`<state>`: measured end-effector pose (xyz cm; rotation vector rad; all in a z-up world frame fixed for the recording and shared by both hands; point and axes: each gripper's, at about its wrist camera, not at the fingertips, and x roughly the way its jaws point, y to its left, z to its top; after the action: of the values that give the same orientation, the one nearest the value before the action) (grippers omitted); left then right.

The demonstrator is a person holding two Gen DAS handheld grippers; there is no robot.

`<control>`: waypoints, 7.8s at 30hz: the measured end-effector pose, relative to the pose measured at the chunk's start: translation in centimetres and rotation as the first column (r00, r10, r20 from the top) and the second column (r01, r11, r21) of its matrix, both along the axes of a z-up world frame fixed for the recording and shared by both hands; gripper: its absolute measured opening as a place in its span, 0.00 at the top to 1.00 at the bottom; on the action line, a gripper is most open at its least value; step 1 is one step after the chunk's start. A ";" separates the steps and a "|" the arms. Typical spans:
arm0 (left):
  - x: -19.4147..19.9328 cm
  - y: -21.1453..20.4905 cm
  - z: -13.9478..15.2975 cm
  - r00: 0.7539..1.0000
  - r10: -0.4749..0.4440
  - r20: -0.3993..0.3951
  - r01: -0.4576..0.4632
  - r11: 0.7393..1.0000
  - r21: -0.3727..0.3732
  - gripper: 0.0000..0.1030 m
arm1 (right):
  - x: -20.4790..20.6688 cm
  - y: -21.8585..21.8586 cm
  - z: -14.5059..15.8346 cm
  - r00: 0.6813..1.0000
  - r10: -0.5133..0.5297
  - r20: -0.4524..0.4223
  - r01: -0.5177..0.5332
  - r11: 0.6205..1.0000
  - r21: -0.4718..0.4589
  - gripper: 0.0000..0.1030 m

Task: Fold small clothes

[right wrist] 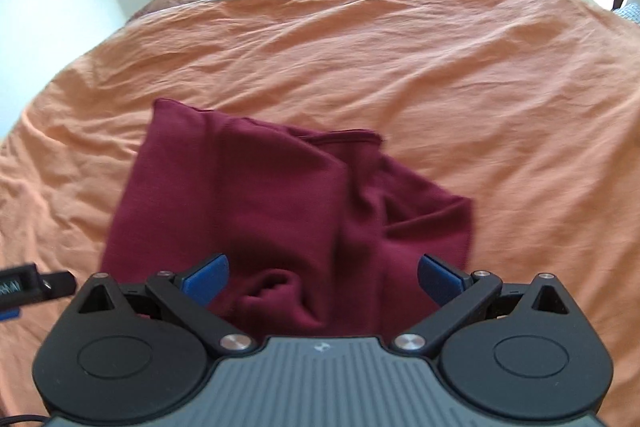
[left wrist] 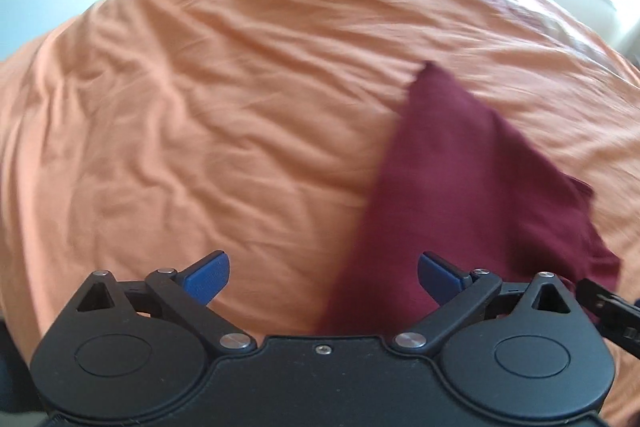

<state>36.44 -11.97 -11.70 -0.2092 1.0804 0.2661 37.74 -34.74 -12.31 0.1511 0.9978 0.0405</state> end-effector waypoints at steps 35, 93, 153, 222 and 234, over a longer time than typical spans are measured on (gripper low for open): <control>1.7 1.8 -2.6 0.990 -0.130 -0.061 0.130 0.992 0.002 0.02 | -0.8 -2.6 -4.4 0.985 -0.169 -0.037 0.170 0.899 0.403 0.27; -0.1 -1.2 -2.8 0.929 -0.336 -0.155 0.336 0.941 -0.027 0.02 | -11.6 -1.8 -0.9 0.975 0.220 0.040 -0.223 0.967 0.121 0.93; -1.9 -1.9 -2.9 0.905 -0.413 -0.100 0.414 0.910 -0.009 0.01 | -7.5 -8.7 -1.7 0.977 -0.189 0.098 0.174 0.974 0.142 0.00; 5.3 -2.5 -5.0 0.864 -0.503 0.012 0.488 0.833 -0.262 0.73 | -5.0 -4.5 -1.3 0.983 -0.120 0.141 0.091 0.976 0.199 0.82; 5.3 0.1 1.1 0.804 -0.593 0.049 0.593 0.792 -0.147 0.77 | -3.6 5.3 4.1 0.967 -0.008 0.255 -0.029 0.990 0.141 0.84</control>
<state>41.77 -11.85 -10.58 0.0016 1.1138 -0.3925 34.13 -29.41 -8.17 0.2662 0.7373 0.1384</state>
